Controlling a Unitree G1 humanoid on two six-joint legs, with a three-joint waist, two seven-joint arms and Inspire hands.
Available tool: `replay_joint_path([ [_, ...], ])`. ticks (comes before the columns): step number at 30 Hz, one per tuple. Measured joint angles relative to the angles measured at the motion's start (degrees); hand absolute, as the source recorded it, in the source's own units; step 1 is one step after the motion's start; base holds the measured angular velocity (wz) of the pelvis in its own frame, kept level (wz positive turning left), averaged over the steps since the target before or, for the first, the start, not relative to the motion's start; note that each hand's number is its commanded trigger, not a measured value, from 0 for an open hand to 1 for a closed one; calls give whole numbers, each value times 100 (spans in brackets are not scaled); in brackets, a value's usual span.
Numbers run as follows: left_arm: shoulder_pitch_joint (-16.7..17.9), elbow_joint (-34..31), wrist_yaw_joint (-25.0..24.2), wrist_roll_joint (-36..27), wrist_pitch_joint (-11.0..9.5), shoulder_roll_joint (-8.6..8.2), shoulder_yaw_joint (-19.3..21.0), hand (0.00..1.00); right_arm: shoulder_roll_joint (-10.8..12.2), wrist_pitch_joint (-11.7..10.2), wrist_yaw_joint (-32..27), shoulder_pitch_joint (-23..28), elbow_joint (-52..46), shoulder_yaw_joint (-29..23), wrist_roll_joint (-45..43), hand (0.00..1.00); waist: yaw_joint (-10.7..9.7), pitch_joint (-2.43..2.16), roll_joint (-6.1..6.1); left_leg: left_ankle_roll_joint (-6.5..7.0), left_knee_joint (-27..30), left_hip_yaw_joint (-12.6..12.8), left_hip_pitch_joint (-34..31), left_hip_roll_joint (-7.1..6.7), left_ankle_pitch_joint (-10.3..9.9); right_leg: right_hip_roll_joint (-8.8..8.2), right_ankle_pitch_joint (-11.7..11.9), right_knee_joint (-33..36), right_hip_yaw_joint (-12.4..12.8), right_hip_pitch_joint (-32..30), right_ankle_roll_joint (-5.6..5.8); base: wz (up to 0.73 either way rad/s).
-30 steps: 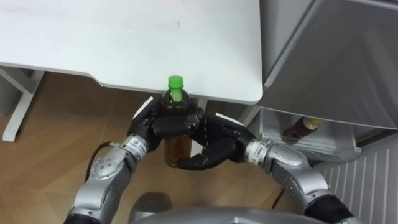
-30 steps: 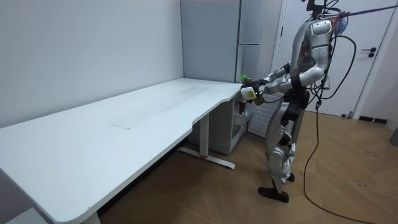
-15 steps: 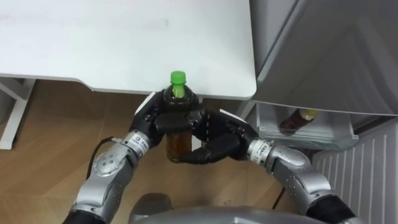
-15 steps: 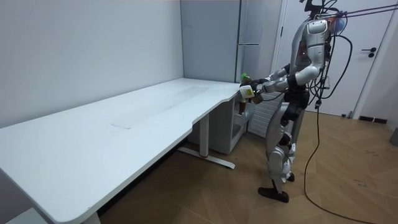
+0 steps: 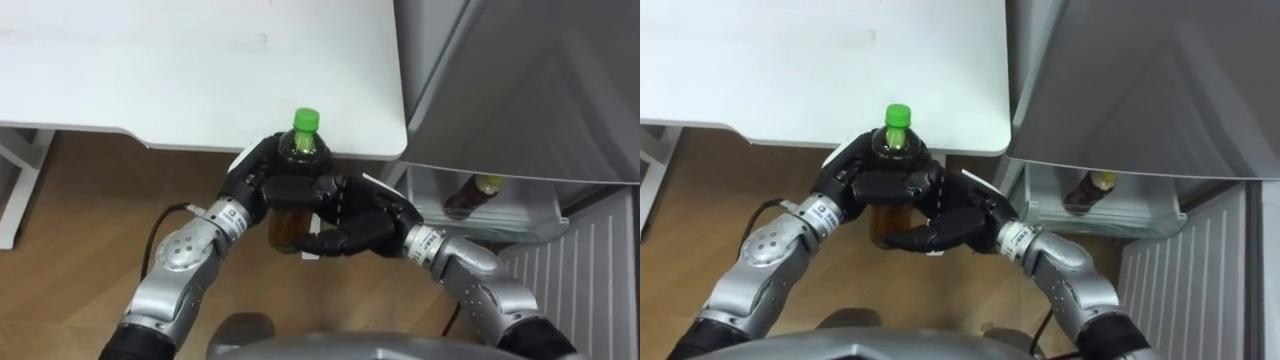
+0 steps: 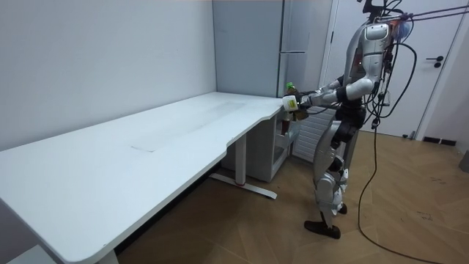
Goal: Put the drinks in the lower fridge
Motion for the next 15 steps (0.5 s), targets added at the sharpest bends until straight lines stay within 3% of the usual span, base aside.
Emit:
replay_joint_path([
  [6,-23,-131,1,272,-2,140,-177,100,-158,-14,158,1,168,220,320,0,12,-19,-19,1,-1,106,45,21,0,5,1,-9,80,-20,0,-8],
  [15,-24,-339,-23,418,0,141,-191,100,-280,-69,311,2,210,186,339,0,-9,-34,5,1,-14,113,59,22,0,7,1,-7,66,46,0,0],
])
